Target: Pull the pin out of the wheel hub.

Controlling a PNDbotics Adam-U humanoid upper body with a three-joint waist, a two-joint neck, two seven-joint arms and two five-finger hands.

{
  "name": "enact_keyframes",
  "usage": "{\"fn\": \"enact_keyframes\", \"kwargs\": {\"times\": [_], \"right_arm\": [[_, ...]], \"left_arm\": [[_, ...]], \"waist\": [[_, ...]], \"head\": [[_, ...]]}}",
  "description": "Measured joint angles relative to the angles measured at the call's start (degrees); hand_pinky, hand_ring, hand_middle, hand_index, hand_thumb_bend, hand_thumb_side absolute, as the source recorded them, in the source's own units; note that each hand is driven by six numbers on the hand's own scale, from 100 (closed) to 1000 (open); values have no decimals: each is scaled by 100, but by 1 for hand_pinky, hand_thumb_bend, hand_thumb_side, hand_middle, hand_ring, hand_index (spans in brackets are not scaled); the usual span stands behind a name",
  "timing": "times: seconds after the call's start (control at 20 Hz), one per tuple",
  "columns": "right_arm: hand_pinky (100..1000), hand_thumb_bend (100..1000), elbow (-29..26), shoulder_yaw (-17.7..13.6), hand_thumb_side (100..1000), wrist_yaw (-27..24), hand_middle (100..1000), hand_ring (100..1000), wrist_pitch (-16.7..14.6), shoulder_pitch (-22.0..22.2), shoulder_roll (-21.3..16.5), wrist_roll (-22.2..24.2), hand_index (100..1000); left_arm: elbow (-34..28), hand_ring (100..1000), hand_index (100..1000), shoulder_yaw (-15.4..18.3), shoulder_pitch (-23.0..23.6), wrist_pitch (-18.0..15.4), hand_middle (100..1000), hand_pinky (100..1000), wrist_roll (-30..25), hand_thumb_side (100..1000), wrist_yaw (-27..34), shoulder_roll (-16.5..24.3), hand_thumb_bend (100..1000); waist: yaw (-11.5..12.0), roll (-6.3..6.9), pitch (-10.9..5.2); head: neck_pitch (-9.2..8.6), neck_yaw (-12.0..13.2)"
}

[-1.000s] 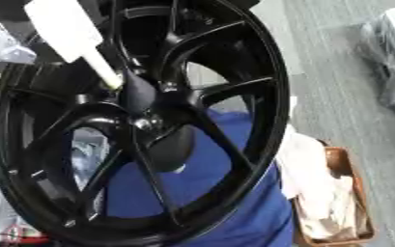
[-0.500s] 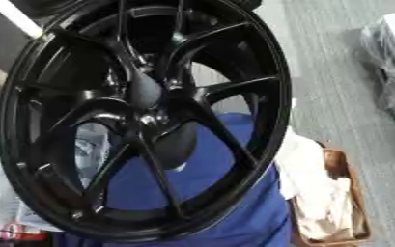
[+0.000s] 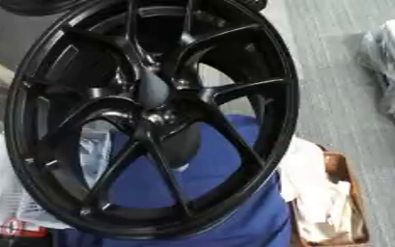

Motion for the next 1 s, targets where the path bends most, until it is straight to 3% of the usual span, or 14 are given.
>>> {"fn": "enact_keyframes", "kwargs": {"times": [0.3, 0.5, 0.65, 0.75, 0.9, 1.0], "right_arm": [[773, 191, -37, 0, 356, 122, 781, 764, -1, -2, 0, 2, 844], [772, 189, -80, 0, 361, 139, 780, 764, 2, -11, 1, 9, 844], [772, 188, -103, 0, 363, 144, 780, 763, 8, -16, 3, 15, 844], [772, 188, -104, 0, 364, 144, 779, 762, 10, -21, 5, 16, 844], [772, 189, -105, 2, 364, 144, 779, 761, 13, -35, 7, 19, 844], [772, 189, -105, 3, 364, 144, 779, 761, 19, -36, 8, 25, 844]], "left_arm": [[352, 594, 569, 13, 76, -19, 523, 758, 153, 100, -226, -4, 100], [803, 609, 605, 12, 343, 208, 553, 763, 376, 100, -495, -17, 141], [1209, 693, 718, 9, 346, 268, 655, 798, 546, 100, -780, -93, 254], [1413, 807, 816, 6, 346, 226, 772, 850, 612, 100, -999, -160, 357], [1580, 899, 849, -6, 346, 182, 810, 890, 650, 100, -1322, -221, 455], [1650, 901, 853, -5, 345, 180, 816, 888, 651, 100, -1513, -225, 464]], "waist": [[0, -35, 0], [-47, -99, 1], [-48, -100, 3], [-45, -107, 3], [-37, -119, 4], [-37, -115, 4]], "head": [[-1, 32], [-7, 83], [-15, 86], [-29, 86], [-52, 86], [-58, 86]]}}
